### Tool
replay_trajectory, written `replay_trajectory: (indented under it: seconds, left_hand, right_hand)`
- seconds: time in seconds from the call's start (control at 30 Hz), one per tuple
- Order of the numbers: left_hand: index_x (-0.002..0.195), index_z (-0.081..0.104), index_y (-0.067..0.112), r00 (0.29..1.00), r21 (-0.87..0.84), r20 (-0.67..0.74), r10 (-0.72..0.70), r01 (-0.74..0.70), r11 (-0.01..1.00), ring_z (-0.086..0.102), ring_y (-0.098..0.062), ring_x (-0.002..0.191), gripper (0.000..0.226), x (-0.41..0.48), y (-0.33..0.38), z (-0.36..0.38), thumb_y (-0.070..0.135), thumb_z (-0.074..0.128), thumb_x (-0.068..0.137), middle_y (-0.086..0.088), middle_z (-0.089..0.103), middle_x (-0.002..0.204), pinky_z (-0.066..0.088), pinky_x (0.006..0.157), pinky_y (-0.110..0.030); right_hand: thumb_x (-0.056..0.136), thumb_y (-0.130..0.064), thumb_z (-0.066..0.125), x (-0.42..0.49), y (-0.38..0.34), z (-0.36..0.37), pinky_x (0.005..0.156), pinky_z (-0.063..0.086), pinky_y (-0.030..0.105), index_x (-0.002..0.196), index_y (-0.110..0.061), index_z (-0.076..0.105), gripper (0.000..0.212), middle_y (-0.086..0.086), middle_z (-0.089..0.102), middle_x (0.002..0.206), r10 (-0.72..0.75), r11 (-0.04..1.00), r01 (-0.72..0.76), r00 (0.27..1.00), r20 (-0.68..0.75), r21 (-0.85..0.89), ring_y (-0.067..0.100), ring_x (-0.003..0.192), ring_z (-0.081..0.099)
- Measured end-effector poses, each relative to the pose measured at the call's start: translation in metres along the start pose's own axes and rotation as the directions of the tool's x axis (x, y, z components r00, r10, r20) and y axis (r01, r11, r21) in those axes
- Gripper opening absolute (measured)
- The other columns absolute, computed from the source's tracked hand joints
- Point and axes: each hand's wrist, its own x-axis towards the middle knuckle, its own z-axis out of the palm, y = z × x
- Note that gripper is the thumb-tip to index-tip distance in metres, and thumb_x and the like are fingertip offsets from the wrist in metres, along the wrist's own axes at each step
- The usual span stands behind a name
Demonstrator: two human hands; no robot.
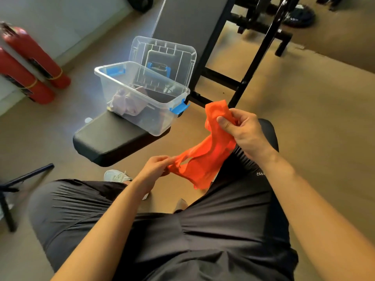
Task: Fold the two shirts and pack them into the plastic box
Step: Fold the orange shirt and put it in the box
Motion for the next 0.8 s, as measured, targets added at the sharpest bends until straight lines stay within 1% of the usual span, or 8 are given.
replay_trajectory:
  seconds: [0.1, 0.23, 0.4, 0.47, 0.53, 0.63, 0.73, 0.8]
  left_hand:
    - [0.083, 0.072, 0.014, 0.983, -0.187, -0.180, 0.026, -0.060, 0.981, 0.062, -0.021, 0.082, 0.023, -0.018, -0.011, -0.019, 0.029, 0.064, 0.097, -0.006, 0.071, 0.078, 0.048, 0.084, -0.034]
    - [0.092, 0.069, 0.013, 0.920, -0.362, -0.389, -0.039, -0.114, 0.925, 0.060, -0.016, 0.074, 0.017, -0.038, -0.013, -0.045, 0.024, 0.059, 0.101, -0.009, 0.067, 0.084, 0.047, 0.074, -0.027]
    - [0.098, 0.067, 0.019, 0.872, -0.450, -0.487, -0.051, -0.200, 0.870, 0.065, -0.015, 0.079, 0.007, -0.059, -0.013, -0.066, 0.013, 0.067, 0.095, 0.000, 0.071, 0.082, 0.049, 0.082, -0.032]
    - [0.109, 0.065, 0.020, 0.884, -0.397, -0.467, 0.031, -0.240, 0.886, 0.069, -0.017, 0.084, 0.032, -0.067, -0.018, -0.075, 0.006, 0.078, 0.083, -0.004, 0.072, 0.088, 0.054, 0.085, -0.034]
    - [0.117, 0.068, 0.022, 0.885, -0.221, -0.442, 0.144, -0.264, 0.939, 0.072, -0.019, 0.087, 0.048, -0.072, -0.022, -0.081, 0.003, 0.083, 0.076, -0.009, 0.074, 0.095, 0.057, 0.083, -0.033]
    - [0.107, 0.077, 0.026, 0.831, 0.061, -0.480, 0.281, -0.288, 0.956, 0.072, -0.019, 0.083, 0.035, -0.075, -0.022, -0.086, 0.009, 0.085, 0.077, -0.009, 0.078, 0.094, 0.058, 0.082, -0.035]
    - [0.093, 0.080, 0.030, 0.775, 0.213, -0.520, 0.359, -0.289, 0.933, 0.074, -0.029, 0.081, 0.019, -0.074, -0.021, -0.097, 0.024, 0.086, 0.076, -0.004, 0.079, 0.087, 0.061, 0.081, -0.042]
    - [0.088, 0.079, 0.034, 0.730, 0.299, -0.541, 0.419, -0.298, 0.906, 0.073, -0.033, 0.077, 0.012, -0.073, -0.017, -0.104, 0.033, 0.084, 0.077, -0.004, 0.077, 0.085, 0.060, 0.076, -0.040]
  right_hand:
    - [0.091, -0.018, 0.072, 0.007, 0.013, 0.003, 0.081, 0.060, 0.033, 0.095, -0.024, 0.075, 0.008, -0.004, 0.077, 0.087, 0.012, 1.000, -0.011, 0.993, -0.114, 0.007, 0.014, 0.086, 0.073]
    - [0.091, -0.016, 0.072, 0.015, 0.026, 0.009, 0.076, 0.061, 0.028, 0.102, -0.015, 0.075, 0.011, -0.002, 0.076, 0.090, 0.042, 0.999, -0.043, 0.984, -0.172, -0.008, 0.010, 0.084, 0.073]
    - [0.094, -0.020, 0.068, 0.019, 0.036, 0.015, 0.069, 0.055, 0.017, 0.094, -0.025, 0.075, 0.008, -0.005, 0.073, 0.086, 0.027, 0.996, -0.039, 0.988, -0.149, -0.082, 0.001, 0.078, 0.070]
    - [0.094, -0.023, 0.069, 0.021, 0.041, 0.015, 0.071, 0.055, 0.019, 0.095, -0.024, 0.075, 0.007, -0.003, 0.073, 0.086, 0.026, 0.993, -0.044, 0.987, -0.157, -0.113, 0.005, 0.080, 0.070]
    - [0.092, -0.028, 0.071, 0.023, 0.045, 0.016, 0.070, 0.056, 0.019, 0.094, -0.020, 0.075, 0.009, 0.000, 0.072, 0.085, 0.025, 0.985, -0.053, 0.985, -0.173, -0.161, 0.008, 0.079, 0.068]
    - [0.090, -0.028, 0.074, 0.027, 0.044, 0.019, 0.067, 0.055, 0.018, 0.094, -0.014, 0.073, 0.014, 0.000, 0.070, 0.082, 0.024, 0.982, -0.059, 0.981, -0.191, -0.179, 0.006, 0.076, 0.066]
    - [0.089, -0.027, 0.074, 0.033, 0.039, 0.023, 0.071, 0.060, 0.027, 0.088, -0.020, 0.072, 0.008, 0.000, 0.069, 0.081, 0.028, 0.980, -0.058, 0.986, -0.162, -0.189, 0.011, 0.077, 0.067]
    - [0.089, -0.025, 0.074, 0.037, 0.035, 0.026, 0.069, 0.059, 0.024, 0.086, -0.020, 0.072, 0.007, 0.000, 0.069, 0.079, 0.010, 0.978, -0.044, 0.987, -0.163, -0.204, 0.009, 0.074, 0.066]
